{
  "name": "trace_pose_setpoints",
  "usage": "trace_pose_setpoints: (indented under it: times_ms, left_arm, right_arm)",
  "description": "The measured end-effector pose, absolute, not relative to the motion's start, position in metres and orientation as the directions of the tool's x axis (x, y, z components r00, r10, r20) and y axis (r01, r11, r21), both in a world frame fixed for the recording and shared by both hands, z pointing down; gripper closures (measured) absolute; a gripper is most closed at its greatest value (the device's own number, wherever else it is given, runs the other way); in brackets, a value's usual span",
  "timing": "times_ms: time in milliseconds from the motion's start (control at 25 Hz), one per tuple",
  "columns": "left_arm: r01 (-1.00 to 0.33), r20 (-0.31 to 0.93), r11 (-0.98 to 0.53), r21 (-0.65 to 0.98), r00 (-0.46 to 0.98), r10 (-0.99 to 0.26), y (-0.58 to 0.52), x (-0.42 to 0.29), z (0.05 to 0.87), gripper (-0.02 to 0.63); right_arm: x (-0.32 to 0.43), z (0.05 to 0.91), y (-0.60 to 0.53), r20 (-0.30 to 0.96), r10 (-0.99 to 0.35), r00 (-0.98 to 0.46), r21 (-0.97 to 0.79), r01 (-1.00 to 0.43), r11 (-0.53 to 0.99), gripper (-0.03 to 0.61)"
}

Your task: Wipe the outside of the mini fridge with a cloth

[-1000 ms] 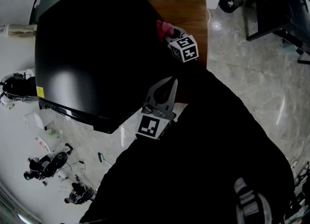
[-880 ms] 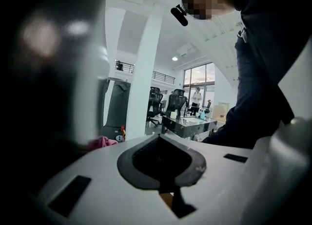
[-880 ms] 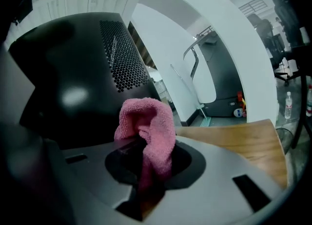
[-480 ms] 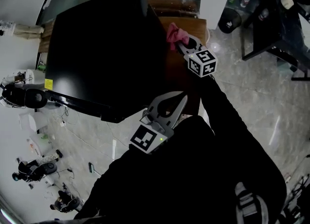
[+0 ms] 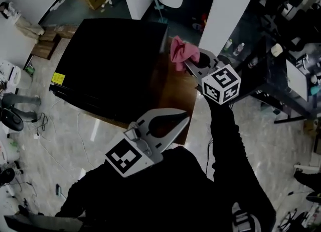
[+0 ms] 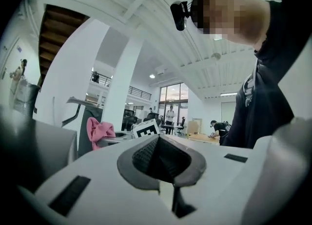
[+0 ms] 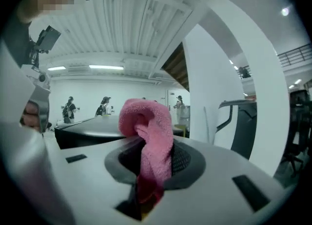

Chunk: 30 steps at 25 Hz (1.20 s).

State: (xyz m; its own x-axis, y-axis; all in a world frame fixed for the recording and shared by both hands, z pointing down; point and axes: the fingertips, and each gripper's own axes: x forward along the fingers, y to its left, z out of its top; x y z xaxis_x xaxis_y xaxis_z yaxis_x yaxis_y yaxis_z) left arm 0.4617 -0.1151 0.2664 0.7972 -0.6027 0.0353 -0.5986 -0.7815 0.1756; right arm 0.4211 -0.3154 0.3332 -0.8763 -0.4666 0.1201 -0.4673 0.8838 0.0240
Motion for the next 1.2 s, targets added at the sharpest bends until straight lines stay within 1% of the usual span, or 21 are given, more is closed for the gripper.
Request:
trace_pose_setpoints:
  times_ms: [160, 280, 360, 480, 640, 720, 840, 920, 1080, 1200]
  left_arm:
    - [-0.665, 0.018, -0.738, 0.114, 0.744, -0.668, -0.111, 0.398, 0.229, 0.607]
    - [-0.714, -0.005, -0.699, 0.048, 0.699, -0.715, -0.132, 0.352, 0.213, 0.607]
    - [-0.744, 0.002, -0.668, 0.0, 0.668, -0.744, -0.15, 0.324, 0.212, 0.607]
    - [-0.783, 0.016, -0.62, -0.044, 0.62, -0.784, -0.176, 0.283, 0.212, 0.607]
    - [-0.826, 0.051, -0.555, -0.094, 0.553, -0.832, -0.204, 0.239, 0.213, 0.607]
    - [-0.84, 0.062, -0.535, -0.09, 0.531, -0.845, -0.213, 0.215, 0.216, 0.607]
    - [-0.845, 0.063, -0.533, -0.04, 0.53, -0.845, -0.223, 0.167, 0.225, 0.607]
    - [-0.837, 0.068, -0.546, -0.005, 0.545, -0.836, -0.23, 0.14, 0.235, 0.607]
    - [-0.829, 0.112, -0.56, 0.015, 0.558, -0.822, -0.249, 0.107, 0.252, 0.607]
    - [-0.819, 0.147, -0.573, 0.032, 0.571, -0.808, -0.254, 0.103, 0.26, 0.607]
  right_arm:
    - [0.369, 0.293, -0.293, 0.229, -0.399, -0.888, 0.126, -0.379, 0.917, 0.494]
    - [0.34, 0.281, -0.3, 0.339, -0.383, -0.859, 0.189, -0.337, 0.922, 0.494]
    - [0.325, 0.279, -0.313, 0.409, -0.38, -0.83, 0.213, -0.318, 0.924, 0.494]
    - [0.3, 0.283, -0.336, 0.51, -0.397, -0.763, 0.246, -0.312, 0.918, 0.494]
    - [0.276, 0.302, -0.365, 0.661, -0.403, -0.634, 0.273, -0.297, 0.915, 0.494]
    - [0.266, 0.31, -0.379, 0.715, -0.41, -0.566, 0.286, -0.297, 0.911, 0.494]
    - [0.241, 0.322, -0.398, 0.763, -0.459, -0.454, 0.339, -0.324, 0.883, 0.494]
    - [0.222, 0.328, -0.407, 0.772, -0.487, -0.408, 0.364, -0.345, 0.865, 0.494]
    - [0.195, 0.332, -0.412, 0.777, -0.491, -0.394, 0.365, -0.353, 0.862, 0.503]
    - [0.19, 0.335, -0.408, 0.777, -0.488, -0.397, 0.363, -0.35, 0.864, 0.508]
